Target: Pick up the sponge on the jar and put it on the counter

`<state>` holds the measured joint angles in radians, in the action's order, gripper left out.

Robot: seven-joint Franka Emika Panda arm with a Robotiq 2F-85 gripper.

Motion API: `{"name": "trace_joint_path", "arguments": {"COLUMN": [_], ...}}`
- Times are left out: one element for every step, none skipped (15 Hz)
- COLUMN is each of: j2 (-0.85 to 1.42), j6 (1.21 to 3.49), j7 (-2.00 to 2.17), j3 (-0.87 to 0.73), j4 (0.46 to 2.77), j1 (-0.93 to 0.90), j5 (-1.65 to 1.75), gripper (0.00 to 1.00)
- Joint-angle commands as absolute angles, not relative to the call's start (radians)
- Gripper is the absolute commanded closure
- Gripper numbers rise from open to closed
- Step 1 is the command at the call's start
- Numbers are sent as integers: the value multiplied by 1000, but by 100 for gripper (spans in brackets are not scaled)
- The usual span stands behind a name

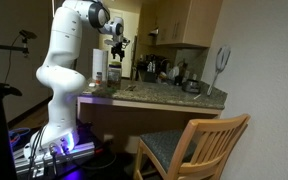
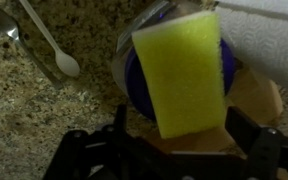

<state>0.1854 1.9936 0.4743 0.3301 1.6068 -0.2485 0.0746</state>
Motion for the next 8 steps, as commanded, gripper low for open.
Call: {"name": "trace_joint_path", "arguments": {"j2": [369, 398, 420, 434, 443, 445, 444, 441], "j6": [1841, 1796, 1746, 1704, 1656, 1625, 1580, 1528], "j7": [552, 538, 517, 500, 489, 482, 481, 475], "j3": [269, 259, 253, 248, 242, 236, 229, 224], "j4": [1366, 1323, 1278, 1241, 1203, 1180, 1153, 1130], "j1": [-353, -373, -387, -398, -408, -413, -419, -420], "j5": [217, 215, 197, 181, 168, 161, 160, 153], "gripper": [0, 0, 0, 0, 0, 0, 0, 25]}}
